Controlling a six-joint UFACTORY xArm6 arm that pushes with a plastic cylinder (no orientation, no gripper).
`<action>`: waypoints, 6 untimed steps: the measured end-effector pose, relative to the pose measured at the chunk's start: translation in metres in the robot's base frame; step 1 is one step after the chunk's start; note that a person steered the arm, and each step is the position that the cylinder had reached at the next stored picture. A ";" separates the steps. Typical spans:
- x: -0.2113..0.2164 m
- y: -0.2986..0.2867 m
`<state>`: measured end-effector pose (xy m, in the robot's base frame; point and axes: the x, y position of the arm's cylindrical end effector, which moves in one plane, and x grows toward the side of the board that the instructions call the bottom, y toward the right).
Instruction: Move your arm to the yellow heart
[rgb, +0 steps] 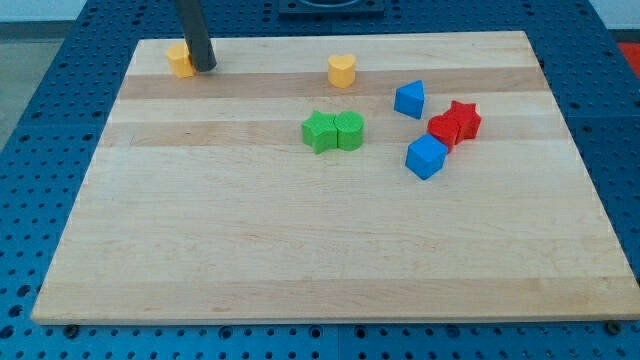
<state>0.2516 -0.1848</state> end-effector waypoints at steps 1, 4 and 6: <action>0.000 0.030; 0.064 0.121; 0.065 0.200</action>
